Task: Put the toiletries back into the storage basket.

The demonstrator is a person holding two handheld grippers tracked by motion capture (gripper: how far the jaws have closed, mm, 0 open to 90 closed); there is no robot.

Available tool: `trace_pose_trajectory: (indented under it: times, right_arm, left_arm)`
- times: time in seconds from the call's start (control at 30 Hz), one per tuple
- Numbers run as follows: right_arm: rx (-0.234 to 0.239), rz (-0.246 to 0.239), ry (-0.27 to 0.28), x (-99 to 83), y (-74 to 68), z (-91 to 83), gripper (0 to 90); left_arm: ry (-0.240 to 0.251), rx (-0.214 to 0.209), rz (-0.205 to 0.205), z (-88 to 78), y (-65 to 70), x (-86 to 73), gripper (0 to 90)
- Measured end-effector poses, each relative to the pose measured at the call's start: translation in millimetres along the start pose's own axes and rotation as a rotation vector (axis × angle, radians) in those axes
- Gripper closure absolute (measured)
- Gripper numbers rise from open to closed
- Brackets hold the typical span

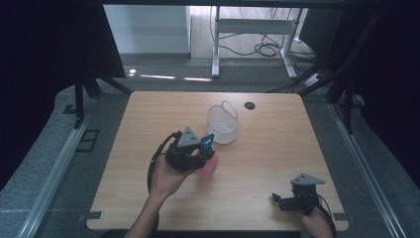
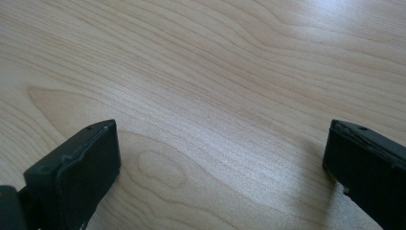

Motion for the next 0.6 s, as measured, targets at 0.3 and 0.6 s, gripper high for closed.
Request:
trace_pose_trajectory:
  times: [0.3, 0.6]
  right_arm:
    - [-0.001, 0.001, 0.003, 0.1, -0.2, 0.2, 0.0]
    - [-0.001, 0.0, 0.003, 0.1, -0.2, 0.2, 0.0]
  left_arm:
    - [0.006, 0.011, -0.005, 4.5, -8.2, 16.5, 53.0]
    - [0.01, 0.02, -0.003, 10.1, -13.6, 32.4, 53.0]
Point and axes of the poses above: each handheld gripper's, and its own axes: z roughly forward along the jaws, x roughly out of its top, y roughly to its right, the point moved 5 cm from there along z, roughly forward along the jaws, and after that the axes turned 9 degrees about -z, right-handed, at the moved point
